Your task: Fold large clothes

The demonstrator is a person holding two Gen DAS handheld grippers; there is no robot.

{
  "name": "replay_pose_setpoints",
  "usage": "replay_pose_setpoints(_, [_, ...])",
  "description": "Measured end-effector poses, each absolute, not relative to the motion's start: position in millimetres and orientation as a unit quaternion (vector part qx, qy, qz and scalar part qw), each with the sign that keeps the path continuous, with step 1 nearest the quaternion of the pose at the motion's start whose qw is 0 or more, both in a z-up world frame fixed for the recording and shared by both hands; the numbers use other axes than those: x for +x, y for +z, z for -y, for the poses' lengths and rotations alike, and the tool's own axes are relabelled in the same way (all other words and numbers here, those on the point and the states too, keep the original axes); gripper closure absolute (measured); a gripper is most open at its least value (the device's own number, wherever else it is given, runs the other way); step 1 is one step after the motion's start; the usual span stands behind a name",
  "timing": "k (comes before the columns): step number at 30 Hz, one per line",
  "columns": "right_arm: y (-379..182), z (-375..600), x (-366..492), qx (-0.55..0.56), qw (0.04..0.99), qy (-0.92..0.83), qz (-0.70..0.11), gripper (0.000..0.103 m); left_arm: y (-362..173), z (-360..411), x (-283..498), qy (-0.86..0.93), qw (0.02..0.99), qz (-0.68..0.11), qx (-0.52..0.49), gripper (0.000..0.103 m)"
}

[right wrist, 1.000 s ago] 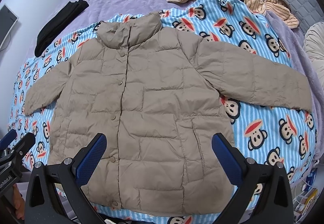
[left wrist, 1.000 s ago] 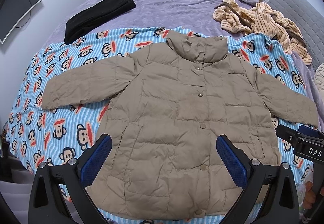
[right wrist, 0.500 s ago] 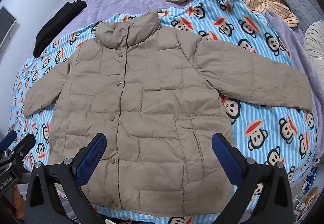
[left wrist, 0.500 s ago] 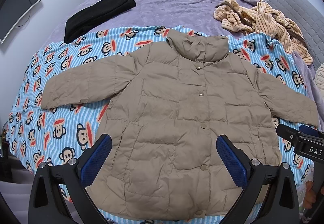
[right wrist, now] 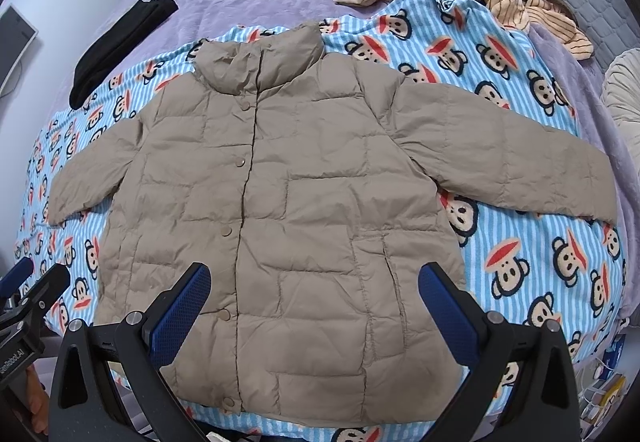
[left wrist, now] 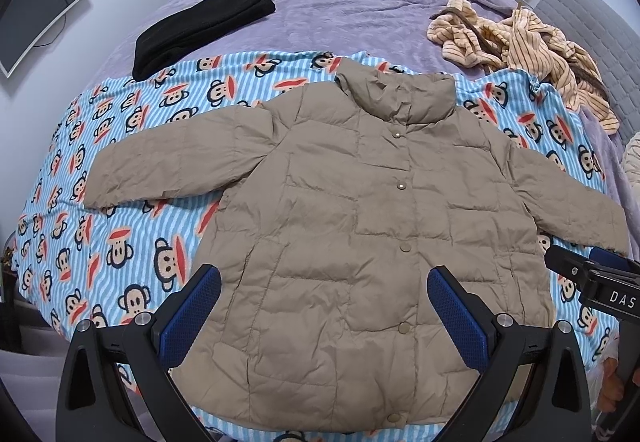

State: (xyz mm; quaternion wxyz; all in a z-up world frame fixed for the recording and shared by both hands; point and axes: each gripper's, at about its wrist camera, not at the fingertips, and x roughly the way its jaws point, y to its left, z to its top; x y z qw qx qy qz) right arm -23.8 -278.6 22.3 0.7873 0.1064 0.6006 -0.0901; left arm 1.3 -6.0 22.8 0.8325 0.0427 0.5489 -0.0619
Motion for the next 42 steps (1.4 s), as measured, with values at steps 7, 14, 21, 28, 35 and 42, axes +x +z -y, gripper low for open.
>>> replay_pose_setpoints(7, [24.6,277.7,-24.8,0.106,0.788,-0.089,-0.6,0.0,24.0,5.7,-0.8,-0.061,0.833,-0.548,0.042,0.0])
replay_pose_setpoints(14, [24.6,278.7,-25.2,0.106,0.787,-0.088,-0.601,0.0,24.7,5.4,-1.2,-0.061,0.833,-0.548,0.042,0.0])
replay_pose_setpoints(21, [26.3,278.4,-25.8,0.106,0.787,-0.088,-0.602,0.0,24.4,5.2,-1.3,-0.061,0.833,-0.548,0.042,0.0])
replay_pose_setpoints(28, [24.7,277.4,-25.6,0.108,0.787,-0.089,-0.602,0.0,25.6,4.8,-2.2,-0.062,0.833,-0.548,0.044,0.0])
replay_pose_setpoints(35, [25.4,277.5,-27.3,0.108,0.786,-0.088,-0.602,0.0,25.4,5.2,-2.3,-0.062,0.833,-0.548,0.043,0.0])
replay_pose_setpoints(42, [25.4,278.3,-27.8,0.11,0.786,-0.089,-0.602,0.0,22.7,11.7,-3.3,-0.064,0.831,-0.551,0.047,0.0])
